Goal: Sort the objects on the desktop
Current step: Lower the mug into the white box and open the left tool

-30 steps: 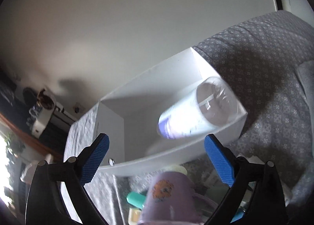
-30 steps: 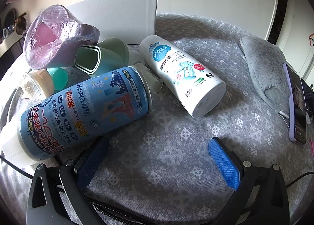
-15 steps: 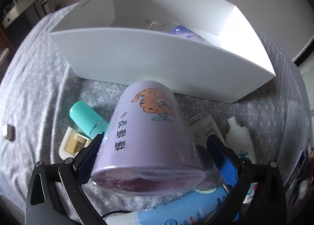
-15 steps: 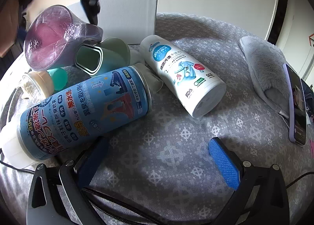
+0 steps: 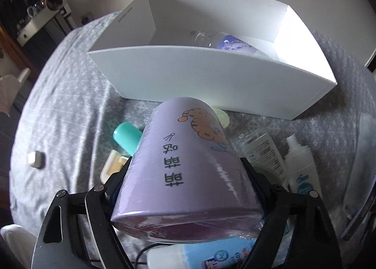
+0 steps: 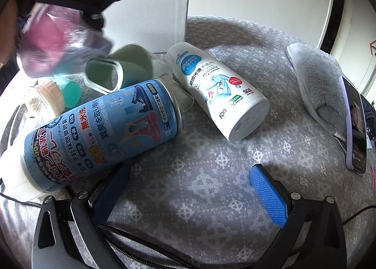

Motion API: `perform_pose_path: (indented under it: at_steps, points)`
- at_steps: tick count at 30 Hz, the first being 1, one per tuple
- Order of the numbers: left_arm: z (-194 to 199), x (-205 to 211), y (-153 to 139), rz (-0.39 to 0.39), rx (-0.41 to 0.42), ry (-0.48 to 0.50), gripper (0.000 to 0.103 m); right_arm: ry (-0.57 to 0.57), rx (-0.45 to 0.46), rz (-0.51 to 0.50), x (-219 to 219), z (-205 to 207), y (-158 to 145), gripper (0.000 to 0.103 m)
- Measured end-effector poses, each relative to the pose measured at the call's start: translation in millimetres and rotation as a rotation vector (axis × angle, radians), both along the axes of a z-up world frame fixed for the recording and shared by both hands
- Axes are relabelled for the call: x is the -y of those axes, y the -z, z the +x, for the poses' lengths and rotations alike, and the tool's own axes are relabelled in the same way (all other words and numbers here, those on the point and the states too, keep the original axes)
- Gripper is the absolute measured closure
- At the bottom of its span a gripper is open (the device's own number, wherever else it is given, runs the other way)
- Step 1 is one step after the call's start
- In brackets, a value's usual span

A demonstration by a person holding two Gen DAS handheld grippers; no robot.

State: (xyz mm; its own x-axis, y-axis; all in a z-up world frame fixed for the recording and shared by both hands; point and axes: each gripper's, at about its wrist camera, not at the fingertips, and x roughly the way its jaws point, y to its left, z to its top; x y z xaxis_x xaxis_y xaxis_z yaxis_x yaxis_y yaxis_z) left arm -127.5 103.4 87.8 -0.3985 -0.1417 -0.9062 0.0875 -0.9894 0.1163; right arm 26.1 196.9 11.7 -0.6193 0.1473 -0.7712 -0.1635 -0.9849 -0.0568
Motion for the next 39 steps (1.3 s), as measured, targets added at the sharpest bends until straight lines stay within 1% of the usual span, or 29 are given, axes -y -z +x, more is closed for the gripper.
perform_pose_path:
  at_steps: [4, 6, 8, 11, 13, 15, 17, 19, 22, 25, 29, 33, 36, 37, 39]
  points:
    - [12, -5, -23, -0.187, 0.002, 0.021, 0.019, 0.0, 0.0, 0.0, 0, 0, 0, 0.0]
    - [16, -12, -40, -0.29, -0.029, 0.033, 0.019, 0.0, 0.0, 0.001, 0, -1, 0, 0.0]
    - [18, -13, -64, -0.341, -0.084, 0.045, 0.019, 0.0, 0.0, 0.001, 0, -1, 0, 0.0]
    - [10, -14, -104, -0.359, -0.193, 0.07, 0.019, 0.0, 0.0, 0.0, 0, -1, 0, 0.0]
    - [-10, 1, -118, -0.343, -0.257, 0.107, 0.019, 0.0, 0.0, -0.001, 0, -2, 0, 0.0]
    - [-29, -7, -128, -0.35, -0.294, 0.171, 0.019, 0.0, 0.0, 0.0, 0, -2, 0, 0.0]
    - [-48, -15, -129, -0.362, -0.315, 0.236, 0.019, 0.0, 0.0, -0.001, 0, -1, 0, 0.0]
    - [-66, -22, -128, -0.338, -0.335, 0.29, 0.019, 0.0, 0.0, -0.001, 0, -1, 0, 0.0]
    - [-89, -27, -118, -0.284, -0.35, 0.335, 0.019, 0.0, 0.0, 0.0, 0, -1, 0, 0.0]
    - [-108, -29, -99, -0.26, -0.316, 0.364, 0.019, 0.0, 0.0, -0.001, 0, -1, 0, 0.0]
    - [-120, -23, -79, -0.217, -0.271, 0.349, 0.019, 0.0, 0.0, 0.0, 0, -1, 0, 0.0]
    - [-120, -11, -75, -0.16, -0.258, 0.306, 0.018, 0.0, 0.0, 0.0, 0, -1, 0, 0.0]
    - [-116, 0, -81, -0.1, -0.274, 0.256, 0.009, 0.0, 0.0, 0.0, 0, -1, 0, 0.0]
    - [-113, 3, -85, -0.078, -0.291, 0.238, 0.006, 0.0, 0.0, -0.001, 0, -1, 0, 0.0]
    - [-102, 9, -96, -0.047, -0.339, 0.205, 0.005, 0.0, 0.0, 0.0, 0, -1, 0, 0.0]
